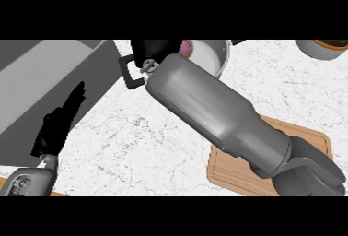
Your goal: Pick the can from the cutting board and place it in the pot
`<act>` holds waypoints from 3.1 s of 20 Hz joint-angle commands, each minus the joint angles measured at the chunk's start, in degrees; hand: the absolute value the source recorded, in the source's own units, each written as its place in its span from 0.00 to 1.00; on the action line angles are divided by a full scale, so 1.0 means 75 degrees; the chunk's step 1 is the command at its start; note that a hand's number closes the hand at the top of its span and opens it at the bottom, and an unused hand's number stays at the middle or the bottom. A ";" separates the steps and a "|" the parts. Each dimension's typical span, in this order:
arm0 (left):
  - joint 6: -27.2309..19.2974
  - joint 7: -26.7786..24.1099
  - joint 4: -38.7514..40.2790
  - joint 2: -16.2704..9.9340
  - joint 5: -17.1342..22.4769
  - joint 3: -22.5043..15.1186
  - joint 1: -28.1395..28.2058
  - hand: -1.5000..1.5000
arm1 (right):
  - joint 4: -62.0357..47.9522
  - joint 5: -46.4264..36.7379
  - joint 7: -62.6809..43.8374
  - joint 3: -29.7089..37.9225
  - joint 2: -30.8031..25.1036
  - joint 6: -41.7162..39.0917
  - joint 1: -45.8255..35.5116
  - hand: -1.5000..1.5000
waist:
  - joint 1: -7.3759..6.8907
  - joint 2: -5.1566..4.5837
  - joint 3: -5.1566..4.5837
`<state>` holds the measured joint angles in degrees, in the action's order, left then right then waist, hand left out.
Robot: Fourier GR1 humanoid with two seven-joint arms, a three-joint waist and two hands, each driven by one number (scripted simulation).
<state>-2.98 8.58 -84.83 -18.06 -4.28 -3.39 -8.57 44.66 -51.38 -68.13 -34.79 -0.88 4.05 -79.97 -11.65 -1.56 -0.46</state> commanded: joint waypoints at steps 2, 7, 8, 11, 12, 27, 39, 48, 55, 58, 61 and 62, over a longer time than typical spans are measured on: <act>-0.0006 -0.0031 0.0234 -0.0047 0.0004 0.0119 -0.0077 0.50 | -0.0485 -0.0280 -0.1500 0.0327 0.0112 0.1156 -0.0753 1.00 | 0.0116 -0.0075 0.0003; 0.0010 -0.0107 0.0290 -0.0095 0.0036 0.0215 0.0034 0.50 | -0.1015 -0.0508 -0.1452 0.0413 0.0112 0.1739 -0.0802 1.00 | 0.0270 -0.0057 0.0012; 0.0035 -0.0047 0.0151 -0.0140 0.0082 0.0259 -0.0054 0.50 | -0.1041 -0.0574 -0.1439 0.0503 0.0112 0.2020 -0.0810 1.00 | 0.0280 -0.0041 0.0022; -0.0075 -0.0198 0.0235 -0.0054 0.0052 0.0289 0.0117 0.50 | -0.1442 -0.0588 -0.1155 0.0674 0.0112 0.2257 -0.0879 1.00 | 0.0395 -0.0053 0.0021; -0.0096 -0.0154 0.0173 -0.0065 -0.0006 0.0254 0.0092 0.50 | -0.1649 -0.0567 -0.1009 0.0769 0.0112 0.2263 -0.0997 1.00 | 0.0365 -0.0067 0.0022; -0.0175 -0.0176 0.0008 -0.0113 -0.0018 0.0441 0.0258 0.50 | -0.4096 -0.0488 0.0965 0.1855 0.0114 0.3443 -0.0786 1.00 | 0.0574 -0.0148 0.0038; -0.0102 -0.0121 -0.0097 -0.0041 -0.0008 0.0358 0.0196 0.50 | -0.4279 0.0458 0.2314 0.3123 0.0017 0.5013 -0.0175 0.00 | 0.0483 -0.0281 0.0062; 0.0019 -0.0121 -0.0051 -0.0160 0.0150 0.0560 0.0282 0.50 | -0.3541 0.0541 0.3620 0.3471 0.0014 0.7276 -0.0026 0.00 | 0.0551 -0.0197 0.0074; -0.0076 -0.0411 0.0042 -0.0067 0.0011 0.0513 0.0467 0.50 | -0.2983 0.1400 0.4343 0.4181 0.0113 0.8149 0.0003 0.00 | 0.0576 -0.0112 0.0059; -0.0031 -0.0157 0.0047 -0.0158 0.0020 0.0580 0.0294 0.50 | -0.2637 0.2111 0.4909 0.4222 0.0114 0.8082 0.0318 0.00 | 0.0613 -0.0072 0.0064; -0.0083 0.0099 -0.0216 -0.0105 0.0007 0.0546 0.0276 0.50 | -0.2401 0.2762 0.5226 0.4049 0.0116 0.8170 0.0454 0.00 | 0.0603 -0.0026 0.0065; 0.0032 -0.0299 0.0207 -0.0182 0.0071 0.0690 0.0334 0.50 | -0.2177 0.3045 0.5479 0.3973 0.0116 0.8111 0.0616 0.00 | 0.0675 -0.0031 0.0059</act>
<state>-3.25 8.05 -85.52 -18.81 -4.05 0.54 -5.97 25.09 -34.34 -30.54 -4.22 -0.25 62.32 -77.49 -7.17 -2.03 0.03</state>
